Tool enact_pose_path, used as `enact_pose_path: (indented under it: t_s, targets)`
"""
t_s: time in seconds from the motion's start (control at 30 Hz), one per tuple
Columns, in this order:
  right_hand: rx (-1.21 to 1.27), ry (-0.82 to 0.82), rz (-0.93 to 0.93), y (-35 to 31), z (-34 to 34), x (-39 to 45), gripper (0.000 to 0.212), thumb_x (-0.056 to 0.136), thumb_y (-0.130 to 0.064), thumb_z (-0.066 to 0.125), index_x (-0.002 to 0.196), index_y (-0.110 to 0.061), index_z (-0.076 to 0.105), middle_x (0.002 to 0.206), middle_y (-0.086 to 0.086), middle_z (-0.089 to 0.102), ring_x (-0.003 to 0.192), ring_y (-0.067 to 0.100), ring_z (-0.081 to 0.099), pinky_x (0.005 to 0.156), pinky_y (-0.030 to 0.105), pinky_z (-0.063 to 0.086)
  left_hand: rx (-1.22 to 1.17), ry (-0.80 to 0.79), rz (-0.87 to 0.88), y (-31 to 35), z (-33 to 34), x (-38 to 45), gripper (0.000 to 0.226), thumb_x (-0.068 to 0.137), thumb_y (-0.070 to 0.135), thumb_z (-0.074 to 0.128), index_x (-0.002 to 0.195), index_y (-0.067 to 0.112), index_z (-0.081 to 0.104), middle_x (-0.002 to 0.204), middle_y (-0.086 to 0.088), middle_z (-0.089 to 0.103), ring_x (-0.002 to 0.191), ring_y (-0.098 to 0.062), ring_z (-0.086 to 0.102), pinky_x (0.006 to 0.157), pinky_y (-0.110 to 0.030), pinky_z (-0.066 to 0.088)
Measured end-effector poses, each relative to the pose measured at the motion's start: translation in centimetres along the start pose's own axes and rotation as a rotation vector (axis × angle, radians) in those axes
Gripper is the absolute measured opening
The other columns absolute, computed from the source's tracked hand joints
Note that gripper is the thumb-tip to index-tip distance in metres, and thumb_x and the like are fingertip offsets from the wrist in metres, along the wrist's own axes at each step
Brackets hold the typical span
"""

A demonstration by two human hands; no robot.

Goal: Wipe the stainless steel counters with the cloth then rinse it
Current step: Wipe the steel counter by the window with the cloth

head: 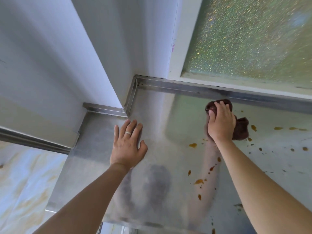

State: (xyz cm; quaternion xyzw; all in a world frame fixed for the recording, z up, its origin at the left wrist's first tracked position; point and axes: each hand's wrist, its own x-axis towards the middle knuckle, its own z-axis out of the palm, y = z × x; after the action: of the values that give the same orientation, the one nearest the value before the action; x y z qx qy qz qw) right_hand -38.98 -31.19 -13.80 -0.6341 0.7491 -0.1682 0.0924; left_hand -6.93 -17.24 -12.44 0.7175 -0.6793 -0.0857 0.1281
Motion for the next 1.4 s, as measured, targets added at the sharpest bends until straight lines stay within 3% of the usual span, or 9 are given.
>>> enact_pose_path:
  t_s: [0.1,0.2,0.33,0.43,0.57,0.8,1.13,1.27,1.4]
  targets:
    - [0.100,-0.012,0.076,0.4,-1.1,-1.3,0.044,0.110,-0.031,0.040,0.149,-0.013,0.050,0.161,0.010,0.044,0.154,0.031,0.033,0.124,0.052,0.024,-0.030,0.011,0.009,-0.2,0.1,-0.1,0.064,0.087,0.042,0.042,0.145,0.017,0.051,0.154,-0.007,0.047,0.151,-0.030,0.029,0.128,-0.053,0.013]
    - [0.401,-0.056,0.148,-2.4,-3.0,-4.3,0.039,0.110,-0.034,0.040,0.141,-0.017,0.057,0.138,0.011,0.065,0.131,0.033,0.058,0.111,0.043,0.043,-0.039,0.010,0.011,0.0,0.0,-0.3,0.064,0.087,0.040,0.042,0.145,0.016,0.050,0.154,-0.008,0.047,0.150,-0.031,0.029,0.128,-0.052,0.012]
    - [0.565,-0.155,-0.067,-7.0,-4.3,-11.4,0.034,0.108,-0.029,0.050,0.138,-0.016,0.063,0.134,0.003,0.069,0.126,0.020,0.063,0.111,0.032,0.045,-0.052,-0.013,0.008,0.7,-0.4,-1.7,0.067,0.086,0.038,0.041,0.147,0.013,0.049,0.155,-0.010,0.045,0.152,-0.031,0.027,0.126,-0.054,0.013]
    - [0.470,-0.096,-0.298,-8.1,-2.4,-18.6,0.034,0.105,-0.028,0.056,0.135,-0.014,0.066,0.136,0.004,0.068,0.127,0.020,0.061,0.112,0.034,0.045,-0.046,-0.055,-0.010,2.5,0.2,-4.6,0.071,0.086,0.039,0.040,0.152,0.012,0.043,0.162,-0.010,0.038,0.156,-0.030,0.022,0.126,-0.056,0.010]
    - [0.113,-0.083,-0.484,-6.6,0.1,-24.9,0.040,0.107,-0.037,0.050,0.145,-0.025,0.058,0.157,0.000,0.050,0.150,0.021,0.041,0.122,0.048,0.035,0.057,-0.098,-0.048,4.7,1.5,-6.6,0.069,0.093,0.038,0.034,0.157,0.014,0.036,0.166,-0.009,0.031,0.158,-0.028,0.014,0.125,-0.060,0.010]
    - [0.013,-0.122,-0.517,-4.8,0.7,-17.7,0.045,0.111,-0.043,0.040,0.152,-0.030,0.048,0.165,-0.004,0.038,0.157,0.017,0.027,0.126,0.045,0.024,0.048,-0.064,-0.081,5.0,1.7,-6.4,0.068,0.092,0.036,0.034,0.158,0.019,0.036,0.168,-0.005,0.028,0.159,-0.025,0.012,0.127,-0.058,0.008]
    - [0.004,-0.074,-0.409,-3.0,1.5,-5.0,0.045,0.106,-0.043,0.041,0.147,-0.027,0.054,0.162,-0.001,0.045,0.152,0.024,0.037,0.122,0.047,0.026,0.004,-0.009,-0.064,4.8,1.7,-6.1,0.067,0.090,0.036,0.040,0.155,0.018,0.041,0.164,-0.007,0.035,0.157,-0.028,0.018,0.127,-0.056,0.008]
    - [0.033,-0.119,-0.366,-3.5,0.9,-5.9,0.051,0.103,-0.046,0.035,0.146,-0.028,0.055,0.162,0.001,0.045,0.152,0.027,0.037,0.122,0.048,0.026,-0.029,0.002,-0.060,4.9,1.7,-6.3,0.065,0.090,0.033,0.044,0.153,0.015,0.044,0.163,-0.008,0.037,0.157,-0.030,0.019,0.128,-0.054,0.009]
    - [0.046,-0.119,-0.406,-2.9,-0.4,-13.2,0.044,0.104,-0.039,0.046,0.146,-0.030,0.054,0.162,-0.001,0.043,0.153,0.024,0.035,0.122,0.048,0.028,-0.020,-0.021,-0.051,5.1,1.6,-6.4,0.067,0.091,0.034,0.040,0.155,0.014,0.040,0.164,-0.010,0.034,0.157,-0.031,0.017,0.127,-0.054,0.008]
